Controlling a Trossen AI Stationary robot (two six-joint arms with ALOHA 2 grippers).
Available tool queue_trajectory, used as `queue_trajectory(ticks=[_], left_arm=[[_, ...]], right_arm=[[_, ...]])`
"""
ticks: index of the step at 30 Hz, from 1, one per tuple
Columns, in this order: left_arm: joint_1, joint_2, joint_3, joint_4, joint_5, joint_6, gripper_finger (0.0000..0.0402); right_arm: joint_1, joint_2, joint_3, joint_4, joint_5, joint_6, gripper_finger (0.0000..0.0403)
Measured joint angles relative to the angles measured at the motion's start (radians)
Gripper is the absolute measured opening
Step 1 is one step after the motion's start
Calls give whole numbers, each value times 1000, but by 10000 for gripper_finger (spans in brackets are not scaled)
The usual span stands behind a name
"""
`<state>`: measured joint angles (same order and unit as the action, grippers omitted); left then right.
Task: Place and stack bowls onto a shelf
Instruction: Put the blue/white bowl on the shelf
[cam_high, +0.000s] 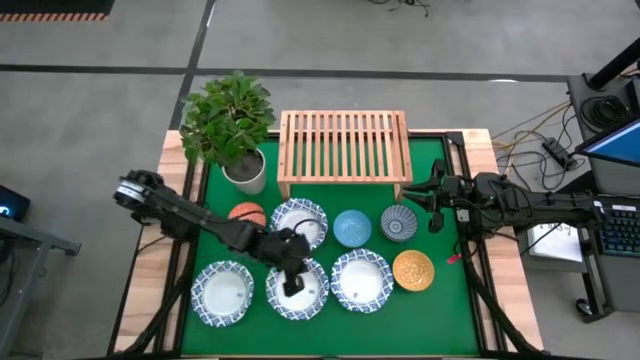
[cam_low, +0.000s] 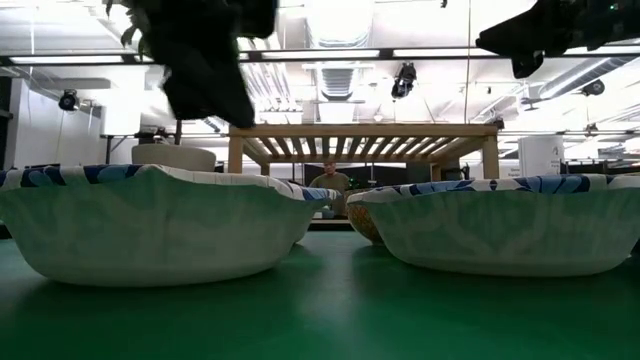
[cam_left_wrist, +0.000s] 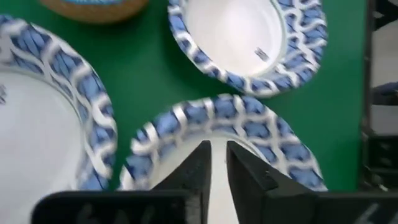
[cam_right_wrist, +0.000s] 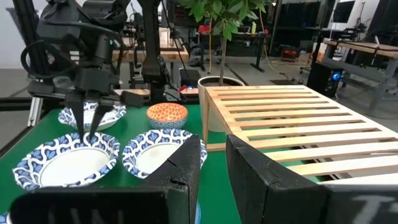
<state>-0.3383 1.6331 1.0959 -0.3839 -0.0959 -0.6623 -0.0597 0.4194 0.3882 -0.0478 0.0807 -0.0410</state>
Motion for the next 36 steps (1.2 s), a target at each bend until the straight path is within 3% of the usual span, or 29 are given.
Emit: queue_trajectory(ticks=[3,9,13,36], left_arm=[[34,41,33,-25,-16,37,65],[64,106,95,-155,-204,54,122],[64,141,134,-165,-242,96,141],[65,246,127,-166,-263,91,120]], right_arm=[[0,0,0,0,0,-5,68],[0,0,0,-1,0,-15,68],[0,0,0,-7,0,-27,68],[0,0,0,-8,2,-41,68]])
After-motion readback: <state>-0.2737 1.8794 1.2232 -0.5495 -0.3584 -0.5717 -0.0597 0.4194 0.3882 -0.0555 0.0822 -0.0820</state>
